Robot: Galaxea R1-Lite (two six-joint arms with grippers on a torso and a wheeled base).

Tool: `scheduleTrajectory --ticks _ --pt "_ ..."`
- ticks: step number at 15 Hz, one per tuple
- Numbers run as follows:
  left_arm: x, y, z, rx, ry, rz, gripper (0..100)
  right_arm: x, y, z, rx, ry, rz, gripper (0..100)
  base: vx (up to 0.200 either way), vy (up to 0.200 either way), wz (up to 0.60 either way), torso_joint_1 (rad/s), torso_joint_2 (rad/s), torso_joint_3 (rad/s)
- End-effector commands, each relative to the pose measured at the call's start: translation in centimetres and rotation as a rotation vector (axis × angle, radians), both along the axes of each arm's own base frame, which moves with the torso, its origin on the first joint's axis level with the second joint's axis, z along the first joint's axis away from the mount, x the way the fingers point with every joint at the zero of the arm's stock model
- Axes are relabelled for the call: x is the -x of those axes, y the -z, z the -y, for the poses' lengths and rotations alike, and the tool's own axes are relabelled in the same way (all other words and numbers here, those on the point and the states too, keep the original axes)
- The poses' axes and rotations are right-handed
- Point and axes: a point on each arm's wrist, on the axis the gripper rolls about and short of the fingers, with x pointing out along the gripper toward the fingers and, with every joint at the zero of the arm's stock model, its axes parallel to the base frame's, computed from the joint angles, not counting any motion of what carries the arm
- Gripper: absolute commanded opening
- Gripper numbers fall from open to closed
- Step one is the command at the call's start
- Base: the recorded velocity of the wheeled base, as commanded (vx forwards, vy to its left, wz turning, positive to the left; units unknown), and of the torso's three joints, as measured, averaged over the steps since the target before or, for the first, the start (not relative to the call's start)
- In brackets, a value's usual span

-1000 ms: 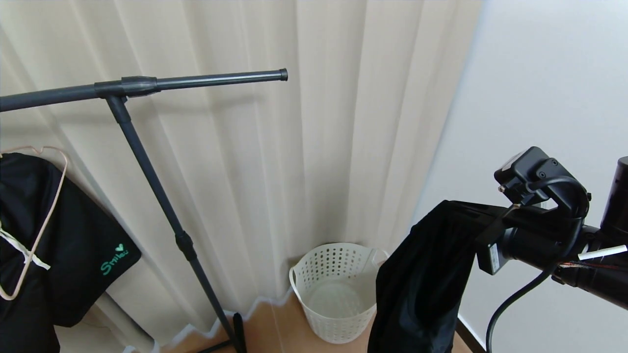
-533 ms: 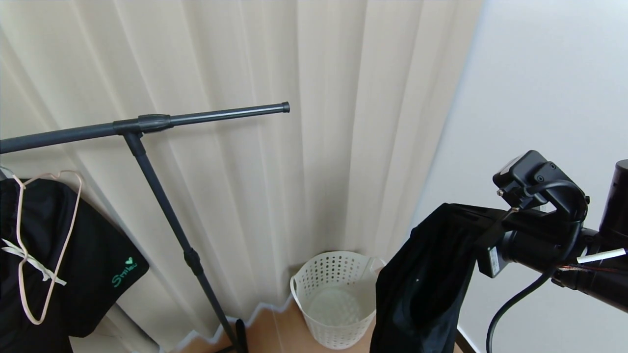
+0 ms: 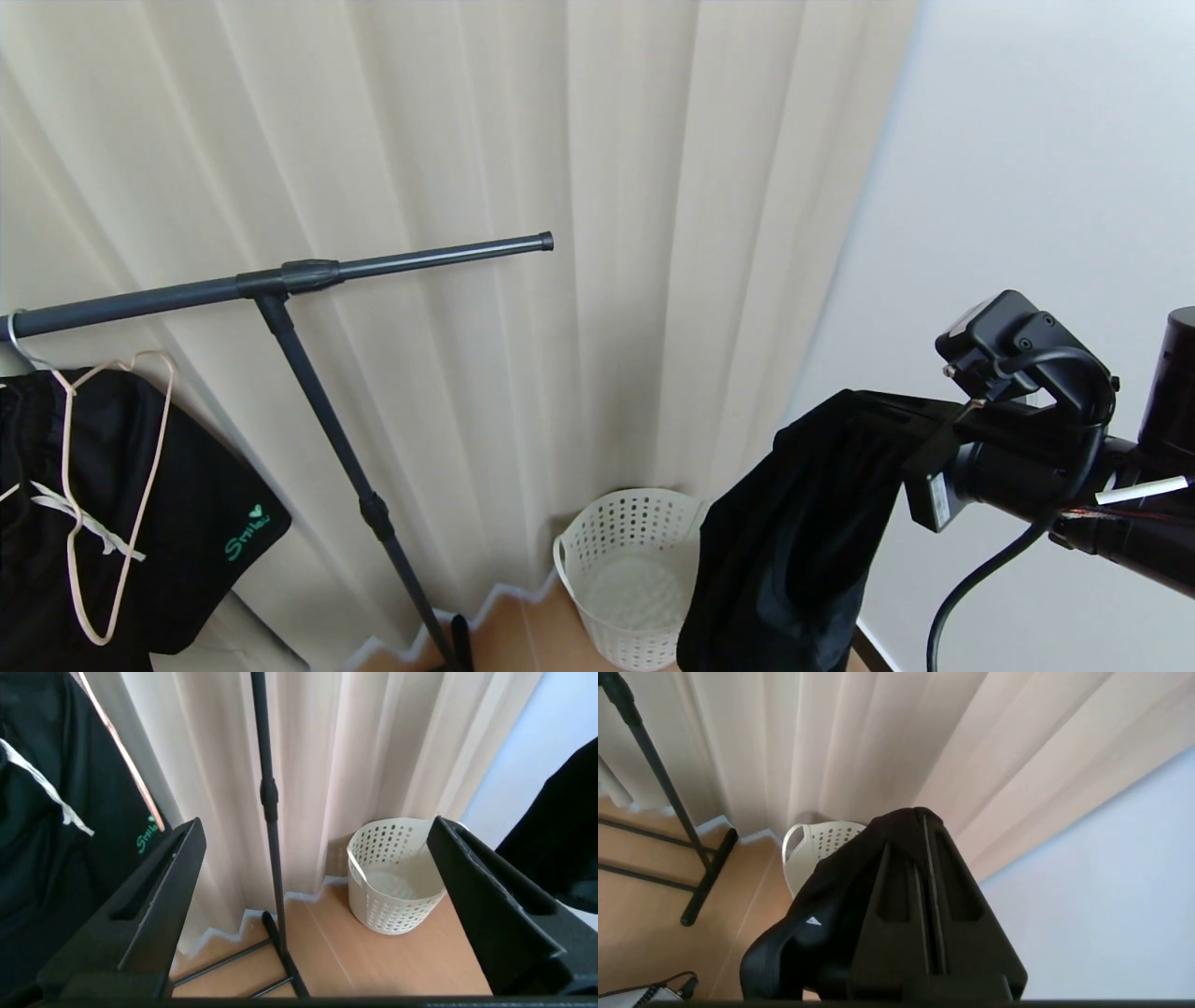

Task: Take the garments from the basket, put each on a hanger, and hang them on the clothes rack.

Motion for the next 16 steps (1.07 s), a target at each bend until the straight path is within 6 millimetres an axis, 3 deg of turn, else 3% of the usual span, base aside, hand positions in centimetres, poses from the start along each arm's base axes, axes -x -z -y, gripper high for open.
scheduleTrajectory --ticks 1,3,10,12,14,16 --pt "0.00 0.00 0.00 -0.001 0.000 0.000 100 0.00 0.04 -0.01 0.011 -0.003 0.003 0 0.000 0.000 0.00 0.163 -0.37 -0.203" --pt "0.00 0.00 0.00 -0.001 0.000 0.000 100 -0.01 0.00 -0.02 0.017 -0.006 0.007 0 0.000 0.000 0.00 0.061 -0.16 -0.076" --pt "0.00 0.00 0.00 -0.001 0.000 0.000 100 0.17 0.00 0.08 0.016 -0.007 0.009 0 0.000 0.000 0.60 0.012 -0.01 -0.008" --pt "0.00 0.00 0.00 0.000 0.000 0.000 100 0.27 0.10 0.15 0.019 -0.006 0.007 0 0.000 0.000 0.00 0.000 0.00 0.000" --pt "0.00 0.00 0.00 0.002 0.000 0.000 100 0.29 0.14 0.16 0.020 -0.006 0.005 0 -0.200 0.000 0.00 0.005 0.00 -0.002" --pt "0.00 0.00 0.00 0.002 0.000 0.000 100 0.29 0.14 0.16 0.020 -0.006 0.005 0 0.000 0.200 0.00 0.007 0.00 -0.002"
